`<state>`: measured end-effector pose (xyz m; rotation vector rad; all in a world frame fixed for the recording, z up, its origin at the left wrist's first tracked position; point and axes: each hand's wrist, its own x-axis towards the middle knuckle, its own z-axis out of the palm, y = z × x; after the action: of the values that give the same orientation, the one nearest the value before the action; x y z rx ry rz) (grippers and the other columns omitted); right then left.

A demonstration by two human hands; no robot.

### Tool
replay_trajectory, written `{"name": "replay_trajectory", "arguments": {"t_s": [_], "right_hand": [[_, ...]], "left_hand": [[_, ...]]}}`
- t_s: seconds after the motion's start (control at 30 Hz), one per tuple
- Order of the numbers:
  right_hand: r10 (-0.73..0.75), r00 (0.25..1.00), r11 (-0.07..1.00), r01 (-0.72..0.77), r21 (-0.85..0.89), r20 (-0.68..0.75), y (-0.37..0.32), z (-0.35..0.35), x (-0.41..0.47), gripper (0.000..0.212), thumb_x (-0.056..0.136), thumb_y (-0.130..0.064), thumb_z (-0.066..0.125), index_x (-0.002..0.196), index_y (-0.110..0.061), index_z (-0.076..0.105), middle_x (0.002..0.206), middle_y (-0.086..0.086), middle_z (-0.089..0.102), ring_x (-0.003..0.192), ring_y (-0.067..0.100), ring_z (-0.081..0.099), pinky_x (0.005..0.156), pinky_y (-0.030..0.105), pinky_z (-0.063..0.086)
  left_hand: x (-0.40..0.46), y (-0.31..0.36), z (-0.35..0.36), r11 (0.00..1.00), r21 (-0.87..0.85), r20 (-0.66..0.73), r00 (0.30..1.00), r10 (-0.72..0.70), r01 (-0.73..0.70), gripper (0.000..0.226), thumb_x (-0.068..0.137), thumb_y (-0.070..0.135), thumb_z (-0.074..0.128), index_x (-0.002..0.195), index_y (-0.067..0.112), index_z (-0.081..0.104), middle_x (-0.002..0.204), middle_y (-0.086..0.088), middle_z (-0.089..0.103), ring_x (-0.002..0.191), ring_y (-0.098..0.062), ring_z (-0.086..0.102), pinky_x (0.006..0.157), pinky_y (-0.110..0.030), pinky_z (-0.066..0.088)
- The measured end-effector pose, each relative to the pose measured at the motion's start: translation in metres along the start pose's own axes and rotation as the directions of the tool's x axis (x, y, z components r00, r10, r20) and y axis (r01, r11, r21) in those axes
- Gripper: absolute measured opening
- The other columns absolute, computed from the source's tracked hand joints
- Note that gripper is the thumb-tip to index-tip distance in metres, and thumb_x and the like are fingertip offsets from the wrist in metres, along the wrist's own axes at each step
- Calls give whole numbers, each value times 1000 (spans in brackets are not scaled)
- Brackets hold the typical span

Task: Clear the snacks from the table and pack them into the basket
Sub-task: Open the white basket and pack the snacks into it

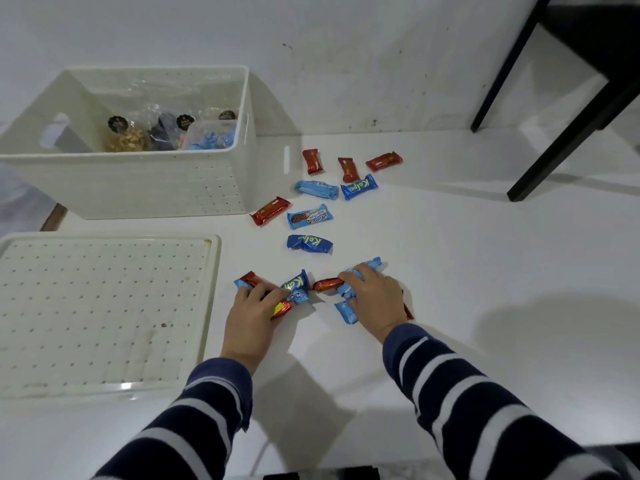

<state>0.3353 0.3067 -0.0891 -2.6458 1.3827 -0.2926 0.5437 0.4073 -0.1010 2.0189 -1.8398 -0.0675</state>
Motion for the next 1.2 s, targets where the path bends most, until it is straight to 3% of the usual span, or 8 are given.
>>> {"name": "replay_trajectory", "arguments": {"t_s": [0.1, 0.17, 0.33, 0.73, 0.83, 1.0, 1.1, 1.2], "right_hand": [[68, 996, 996, -71, 56, 50, 1, -14, -2, 40, 78, -14, 72, 117, -20, 65, 111, 6, 63, 87, 27, 65, 65, 34, 48], [91, 995, 993, -94, 66, 39, 2, -28, 0, 39, 88, -17, 60, 127, -23, 58, 120, 2, 58, 97, 24, 61, 72, 34, 49], [68, 997, 992, -63, 113, -37, -9, -75, 10, 42, 89, -21, 59, 130, -27, 54, 125, -2, 55, 97, 19, 61, 76, 32, 51], [-54, 969, 976, 103, 192, -243, -83, -162, 81, 40, 87, -20, 62, 126, -27, 58, 122, -4, 56, 94, 17, 61, 70, 25, 49], [-83, 960, 969, 140, 202, -267, -120, -171, 120, 39, 86, -21, 61, 124, -27, 59, 120, -4, 57, 94, 19, 62, 73, 31, 53], [-100, 958, 952, 171, 254, -269, -194, -165, 191, 41, 85, -21, 63, 126, -27, 58, 115, -5, 58, 96, 18, 60, 72, 29, 49], [-77, 976, 933, 142, 329, -202, -238, -149, 238, 40, 84, -22, 66, 124, -27, 60, 111, -4, 60, 93, 18, 60, 73, 30, 50], [-35, 997, 870, 65, 488, -71, -275, -129, 285, 30, 80, -22, 71, 109, -25, 67, 97, -1, 68, 84, 17, 63, 69, 32, 53]], "left_hand": [[-7, 11, -6, 997, -36, -45, 997, -66, 65, 28, 79, 16, 74, 106, 18, 69, 103, -2, 65, 87, -26, 52, 70, -34, 47], [-6, 15, -12, 994, -55, -104, 990, -95, 90, 25, 81, 20, 73, 106, 18, 68, 103, -1, 65, 87, -25, 50, 72, -31, 43], [3, 27, -46, 997, -44, -241, 968, -70, 62, 21, 82, 25, 72, 100, 17, 70, 96, 0, 65, 79, -24, 49, 71, -27, 36], [55, -15, -160, 997, 13, -495, 867, -63, 80, 23, 82, 28, 71, 100, 14, 70, 96, -1, 66, 81, -23, 52, 73, -29, 41], [78, -52, -187, 997, 11, -513, 856, -62, 79, 25, 85, 35, 66, 100, 15, 69, 95, 0, 66, 83, -24, 56, 75, -31, 42], [117, -129, -233, 995, -15, -504, 859, -90, 96, 27, 84, 36, 68, 99, 15, 71, 95, -3, 67, 85, -26, 59, 74, -36, 47], [148, -175, -260, 990, -95, -442, 886, -139, 107, 21, 86, 36, 66, 94, 17, 70, 88, -1, 66, 79, -25, 59, 73, -37, 48], [183, -211, -279, 965, -175, -290, 926, -242, 197, 17, 89, 35, 61, 94, 20, 67, 83, 2, 62, 76, -20, 55, 65, -31, 40]]}}
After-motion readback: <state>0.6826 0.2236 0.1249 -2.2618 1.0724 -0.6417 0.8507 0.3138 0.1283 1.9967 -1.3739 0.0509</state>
